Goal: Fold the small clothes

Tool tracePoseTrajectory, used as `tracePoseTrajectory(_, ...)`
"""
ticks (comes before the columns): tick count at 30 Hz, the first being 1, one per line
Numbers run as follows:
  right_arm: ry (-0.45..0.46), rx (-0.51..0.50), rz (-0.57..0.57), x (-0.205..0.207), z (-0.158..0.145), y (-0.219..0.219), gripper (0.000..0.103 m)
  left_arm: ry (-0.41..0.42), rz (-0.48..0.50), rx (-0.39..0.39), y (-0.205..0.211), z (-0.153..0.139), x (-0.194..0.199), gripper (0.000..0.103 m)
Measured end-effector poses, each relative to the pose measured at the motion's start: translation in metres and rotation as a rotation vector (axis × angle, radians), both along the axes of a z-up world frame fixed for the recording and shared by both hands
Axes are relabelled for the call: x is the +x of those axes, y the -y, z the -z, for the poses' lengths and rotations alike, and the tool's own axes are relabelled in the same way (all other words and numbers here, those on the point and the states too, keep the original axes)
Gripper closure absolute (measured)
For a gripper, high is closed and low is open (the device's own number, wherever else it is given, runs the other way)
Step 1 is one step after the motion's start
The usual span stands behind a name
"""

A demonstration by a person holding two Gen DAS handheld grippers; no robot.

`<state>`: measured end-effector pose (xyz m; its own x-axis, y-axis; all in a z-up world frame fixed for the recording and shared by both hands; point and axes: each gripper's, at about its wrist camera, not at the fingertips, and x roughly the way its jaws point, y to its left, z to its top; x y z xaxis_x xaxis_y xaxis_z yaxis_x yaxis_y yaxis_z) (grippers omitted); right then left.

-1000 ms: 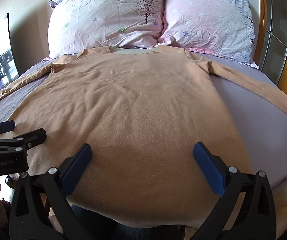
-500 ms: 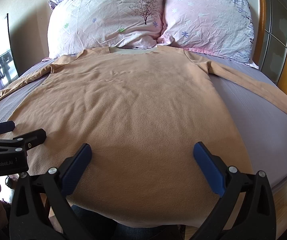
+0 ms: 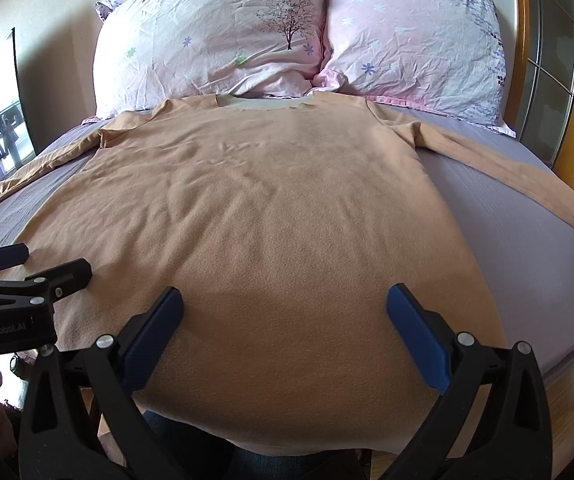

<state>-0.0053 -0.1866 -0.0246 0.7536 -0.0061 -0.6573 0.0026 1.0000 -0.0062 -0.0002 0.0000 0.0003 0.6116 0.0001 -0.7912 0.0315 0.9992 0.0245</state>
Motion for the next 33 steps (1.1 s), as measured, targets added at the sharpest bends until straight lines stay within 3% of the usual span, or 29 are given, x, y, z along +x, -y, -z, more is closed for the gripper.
tracePoseTrajectory(28, 0.005, -0.001, 0.000, -0.0015, -0.0017, -0.0008, 0.002, 0.002, 0.000, 0.000, 0.0002, 0.0000, -0.0001, 0.001)
tracePoseTrajectory(33, 0.058, 0.001, -0.030, 0.0011, 0.0000, 0.0049, 0.002, 0.007, 0.004, 0.003, 0.0005, 0.0004, -0.0003, 0.001)
